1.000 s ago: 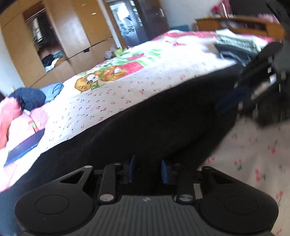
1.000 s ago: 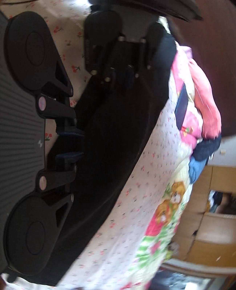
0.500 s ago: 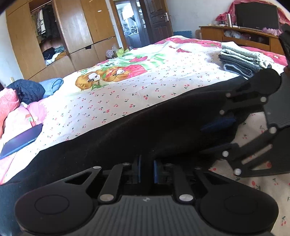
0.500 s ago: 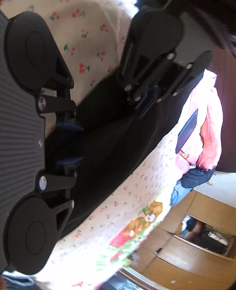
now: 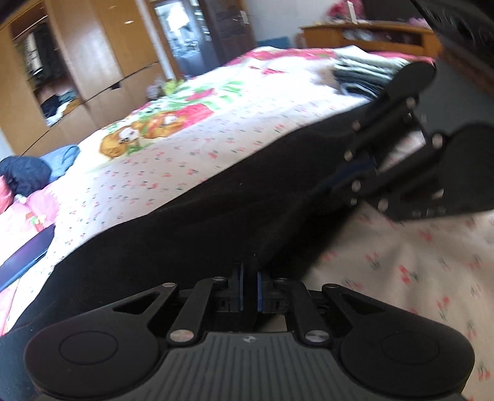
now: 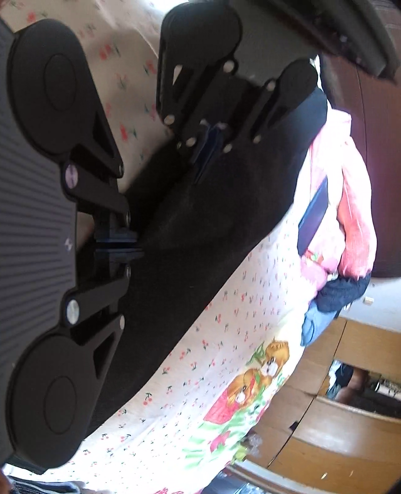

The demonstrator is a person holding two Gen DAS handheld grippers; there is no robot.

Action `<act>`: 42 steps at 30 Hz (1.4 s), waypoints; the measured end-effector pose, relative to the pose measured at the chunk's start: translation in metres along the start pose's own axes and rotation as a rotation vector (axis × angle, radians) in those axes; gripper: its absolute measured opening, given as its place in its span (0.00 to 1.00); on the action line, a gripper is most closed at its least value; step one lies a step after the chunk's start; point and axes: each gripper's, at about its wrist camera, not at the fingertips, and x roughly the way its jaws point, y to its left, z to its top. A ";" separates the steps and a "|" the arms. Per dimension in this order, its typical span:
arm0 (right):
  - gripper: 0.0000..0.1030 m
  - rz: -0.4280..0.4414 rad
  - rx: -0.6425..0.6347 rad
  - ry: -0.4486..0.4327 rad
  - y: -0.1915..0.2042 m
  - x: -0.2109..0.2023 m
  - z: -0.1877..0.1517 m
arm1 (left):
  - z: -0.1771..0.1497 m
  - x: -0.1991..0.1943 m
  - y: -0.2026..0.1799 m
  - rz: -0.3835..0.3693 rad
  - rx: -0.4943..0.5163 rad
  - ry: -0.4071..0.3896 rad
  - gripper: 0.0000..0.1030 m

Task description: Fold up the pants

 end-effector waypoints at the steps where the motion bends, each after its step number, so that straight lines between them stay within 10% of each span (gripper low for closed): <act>1: 0.03 0.006 -0.005 0.012 0.002 0.001 -0.004 | -0.003 0.001 -0.002 -0.012 0.001 0.015 0.22; 10: 0.11 0.046 0.145 0.024 -0.014 0.004 -0.017 | -0.008 -0.004 -0.016 -0.021 0.079 0.076 0.22; 18: 0.12 0.031 0.321 -0.068 -0.033 -0.001 -0.017 | 0.012 -0.020 -0.018 -0.050 0.039 -0.032 0.22; 22: 0.10 -0.047 0.429 0.029 -0.046 0.015 -0.033 | 0.019 0.011 -0.020 -0.061 -0.021 -0.009 0.22; 32: 0.16 -0.210 1.137 -0.094 -0.132 -0.091 -0.144 | 0.016 0.012 -0.022 -0.043 0.069 0.061 0.28; 37: 0.36 -0.129 1.558 -0.249 -0.155 -0.092 -0.201 | 0.028 0.017 -0.025 -0.035 0.063 0.041 0.28; 42: 0.45 -0.037 1.713 -0.386 -0.165 -0.063 -0.214 | 0.036 0.021 -0.032 -0.046 0.071 0.012 0.28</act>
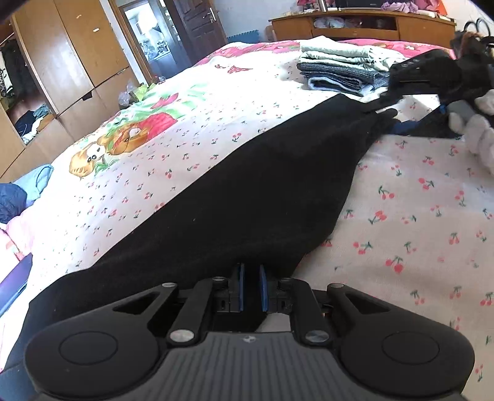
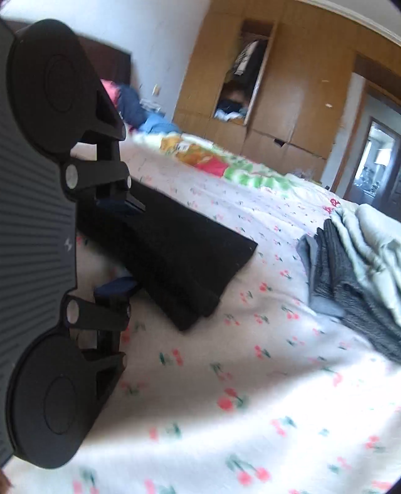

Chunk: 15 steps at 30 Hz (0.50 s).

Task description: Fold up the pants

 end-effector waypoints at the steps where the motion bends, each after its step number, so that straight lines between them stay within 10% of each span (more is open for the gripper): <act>1: 0.45 0.012 0.006 0.000 0.001 0.007 0.001 | 0.003 0.003 -0.001 0.004 -0.005 -0.005 0.28; 15: 0.39 0.012 0.065 -0.071 -0.008 0.007 0.000 | 0.023 0.026 -0.002 -0.021 -0.052 -0.066 0.28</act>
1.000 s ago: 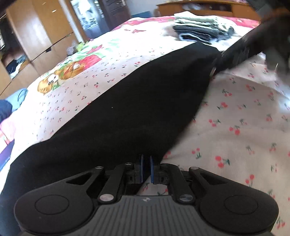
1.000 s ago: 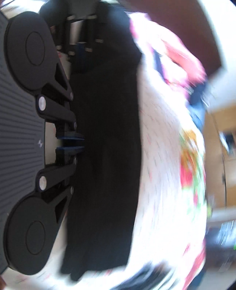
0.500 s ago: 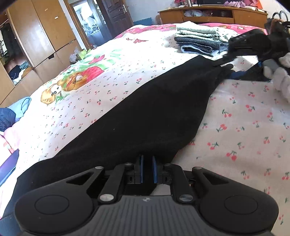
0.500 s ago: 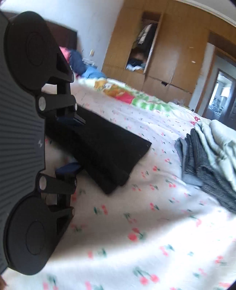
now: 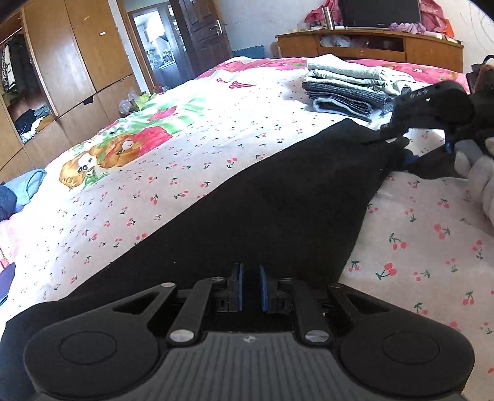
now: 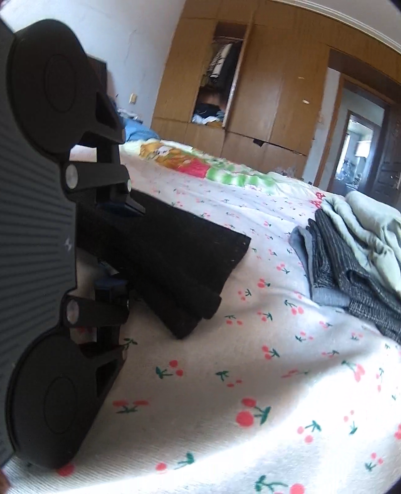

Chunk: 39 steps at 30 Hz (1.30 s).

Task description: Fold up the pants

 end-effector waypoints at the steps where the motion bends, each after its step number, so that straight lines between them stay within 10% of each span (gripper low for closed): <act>1: 0.39 -0.008 -0.013 -0.001 0.000 -0.006 0.000 | 0.000 -0.001 0.000 -0.002 -0.004 -0.001 0.28; 12: 0.42 0.083 0.008 0.025 0.013 0.033 -0.005 | 0.014 0.009 -0.003 -0.011 -0.043 -0.022 0.28; 15: 0.08 0.032 0.036 0.053 0.006 0.064 -0.005 | 0.016 0.037 -0.006 -0.007 -0.063 0.021 0.27; 18: 0.06 0.128 0.154 0.086 0.003 0.055 0.004 | 0.016 0.045 -0.015 -0.031 -0.118 0.047 0.12; 28: 0.06 0.141 -0.089 0.096 0.064 0.016 0.006 | 0.029 0.025 -0.044 -0.117 -0.096 -0.021 0.15; 39: 0.06 0.293 -0.518 0.292 0.245 0.059 -0.115 | -0.091 -0.108 0.101 0.283 -0.310 -0.032 0.19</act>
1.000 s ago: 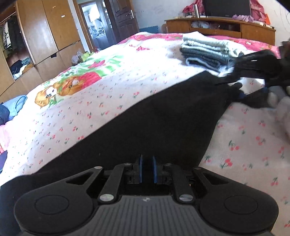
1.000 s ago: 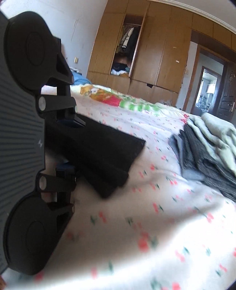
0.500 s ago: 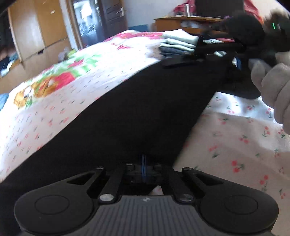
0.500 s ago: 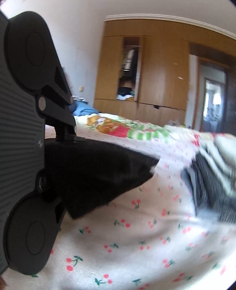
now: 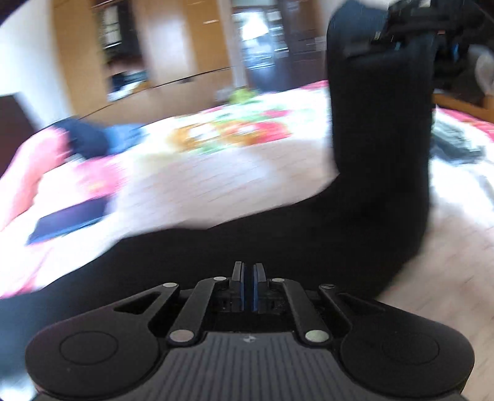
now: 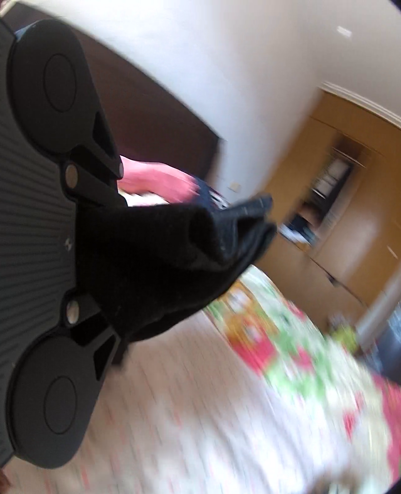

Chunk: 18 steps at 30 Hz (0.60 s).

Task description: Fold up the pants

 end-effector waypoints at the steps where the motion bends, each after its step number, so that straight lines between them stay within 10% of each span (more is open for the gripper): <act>1: 0.06 0.013 -0.035 0.047 0.018 0.022 -0.010 | -0.012 -0.007 0.017 0.047 -0.016 0.009 0.19; 12: 0.06 0.025 -0.645 0.473 0.176 0.226 -0.213 | -0.111 -0.062 0.140 0.297 -0.308 0.033 0.20; 18: 0.06 -0.054 -0.906 0.499 0.191 0.260 -0.287 | -0.147 -0.077 0.157 0.290 -0.402 -0.013 0.20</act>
